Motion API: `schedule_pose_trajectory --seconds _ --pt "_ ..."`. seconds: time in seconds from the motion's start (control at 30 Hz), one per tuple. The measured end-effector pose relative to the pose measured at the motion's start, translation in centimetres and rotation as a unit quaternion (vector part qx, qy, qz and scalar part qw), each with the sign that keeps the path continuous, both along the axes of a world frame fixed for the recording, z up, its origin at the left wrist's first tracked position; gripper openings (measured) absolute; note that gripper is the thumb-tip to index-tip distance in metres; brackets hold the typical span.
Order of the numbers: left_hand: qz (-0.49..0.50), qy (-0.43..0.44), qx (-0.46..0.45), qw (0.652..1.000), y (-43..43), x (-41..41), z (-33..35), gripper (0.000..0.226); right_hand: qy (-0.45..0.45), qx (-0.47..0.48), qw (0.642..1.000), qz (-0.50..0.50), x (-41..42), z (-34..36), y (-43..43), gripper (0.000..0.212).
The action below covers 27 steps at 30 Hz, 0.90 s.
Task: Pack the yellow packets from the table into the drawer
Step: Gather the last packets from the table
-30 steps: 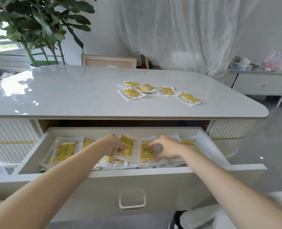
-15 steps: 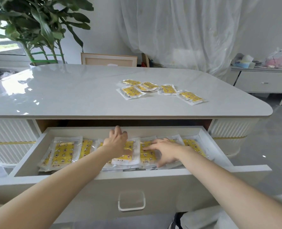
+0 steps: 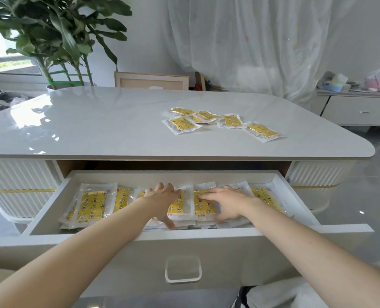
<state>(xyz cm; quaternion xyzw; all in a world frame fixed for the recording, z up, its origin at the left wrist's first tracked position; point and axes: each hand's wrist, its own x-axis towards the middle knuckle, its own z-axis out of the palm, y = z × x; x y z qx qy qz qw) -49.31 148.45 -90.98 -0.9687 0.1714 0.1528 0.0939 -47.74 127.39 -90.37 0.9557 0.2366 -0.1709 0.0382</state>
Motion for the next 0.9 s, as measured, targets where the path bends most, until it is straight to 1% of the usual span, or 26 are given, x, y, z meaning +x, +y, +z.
schedule_pose_trajectory --seconds 0.1,0.13,0.27,0.37,0.43,0.53,0.63,0.77,0.9 --pt "0.018 -0.004 -0.028 0.999 0.0 -0.7 0.8 0.102 0.007 0.028 1.0 -0.01 -0.5 0.6 -0.1 0.08" --pt "0.026 -0.012 -0.044 0.999 0.0 -0.9 1.1 0.097 0.007 0.04 0.999 -0.013 -0.8 0.9 -0.1 0.075" --pt "0.056 -0.048 -0.152 0.986 -0.1 -1.9 2.8 0.059 -0.026 0.047 0.998 -0.034 -1.6 3.3 0.1 0.049" --pt "0.067 -0.089 -0.224 0.968 -0.1 -2.6 5.1 0.044 -0.061 0.094 0.992 -0.059 -1.8 6.3 0.6 0.032" --pt "0.067 -0.137 -0.251 0.956 -0.1 -2.7 7.1 0.038 -0.087 0.137 0.984 -0.071 -1.8 8.6 0.5 0.027" --pt "0.072 -0.188 -0.284 0.937 -0.1 -2.1 10.0 0.032 -0.127 0.169 0.972 -0.099 -1.5 11.8 -0.3 0.026" --pt "0.076 -0.22 -0.288 0.929 0.0 -0.7 12.1 0.032 -0.154 0.193 0.957 -0.149 -0.2 13.7 -1.6 0.027" --pt "0.087 -0.225 -0.28 0.929 -0.1 2.3 13.2 0.042 -0.173 0.236 0.926 -0.236 3.0 14.1 -3.0 0.035" --pt "0.117 -0.206 -0.293 0.926 -0.5 5.6 12.7 0.05 -0.187 0.218 0.912 -0.294 6.3 13.2 -3.6 0.045"
